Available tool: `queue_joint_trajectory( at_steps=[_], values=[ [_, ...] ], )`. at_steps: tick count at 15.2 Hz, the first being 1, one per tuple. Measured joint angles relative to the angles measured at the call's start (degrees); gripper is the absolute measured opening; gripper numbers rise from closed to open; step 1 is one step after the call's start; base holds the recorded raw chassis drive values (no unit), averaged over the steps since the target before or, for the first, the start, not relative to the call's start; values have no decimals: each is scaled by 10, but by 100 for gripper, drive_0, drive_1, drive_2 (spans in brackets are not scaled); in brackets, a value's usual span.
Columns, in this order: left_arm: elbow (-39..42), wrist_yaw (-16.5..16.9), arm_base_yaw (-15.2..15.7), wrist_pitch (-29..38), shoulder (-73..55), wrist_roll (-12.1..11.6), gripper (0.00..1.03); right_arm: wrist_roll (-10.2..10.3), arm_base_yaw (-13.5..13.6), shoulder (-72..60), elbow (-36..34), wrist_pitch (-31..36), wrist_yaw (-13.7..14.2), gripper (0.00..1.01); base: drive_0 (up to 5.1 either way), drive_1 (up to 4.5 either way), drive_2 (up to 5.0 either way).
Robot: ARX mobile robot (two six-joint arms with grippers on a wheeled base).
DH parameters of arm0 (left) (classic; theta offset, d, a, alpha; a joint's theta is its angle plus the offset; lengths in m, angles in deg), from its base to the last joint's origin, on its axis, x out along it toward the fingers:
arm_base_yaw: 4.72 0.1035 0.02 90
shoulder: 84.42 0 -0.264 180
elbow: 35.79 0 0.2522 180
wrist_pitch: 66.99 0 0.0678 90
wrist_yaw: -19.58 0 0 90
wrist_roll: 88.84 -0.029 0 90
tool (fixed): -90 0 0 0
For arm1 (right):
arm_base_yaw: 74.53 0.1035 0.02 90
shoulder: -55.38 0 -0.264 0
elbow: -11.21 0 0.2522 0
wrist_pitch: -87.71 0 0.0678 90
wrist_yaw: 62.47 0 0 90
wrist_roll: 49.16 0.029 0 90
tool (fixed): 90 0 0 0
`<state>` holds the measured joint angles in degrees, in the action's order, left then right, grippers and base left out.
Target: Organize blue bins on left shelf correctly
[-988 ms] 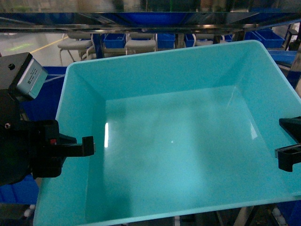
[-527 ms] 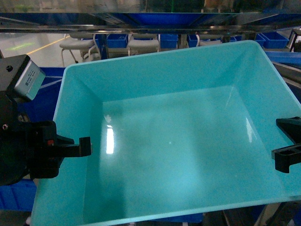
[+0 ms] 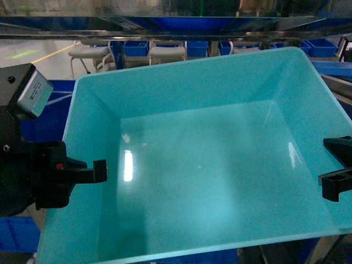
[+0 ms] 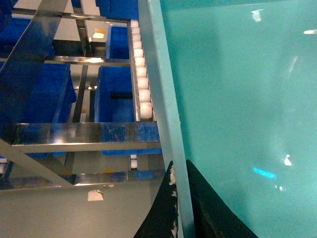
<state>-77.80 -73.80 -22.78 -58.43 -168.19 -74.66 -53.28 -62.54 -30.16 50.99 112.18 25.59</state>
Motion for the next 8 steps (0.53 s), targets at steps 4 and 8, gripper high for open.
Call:
queue_joint_trajectory(
  at_steps=[4, 8],
  values=[
    [0, 0, 0, 0, 0, 0, 2, 0, 0, 0, 0, 0, 0, 2, 4, 195, -188],
    [0, 2, 0, 2, -1, 0, 2, 0, 0, 0, 0, 2, 0, 2, 0, 0, 0]
  ],
)
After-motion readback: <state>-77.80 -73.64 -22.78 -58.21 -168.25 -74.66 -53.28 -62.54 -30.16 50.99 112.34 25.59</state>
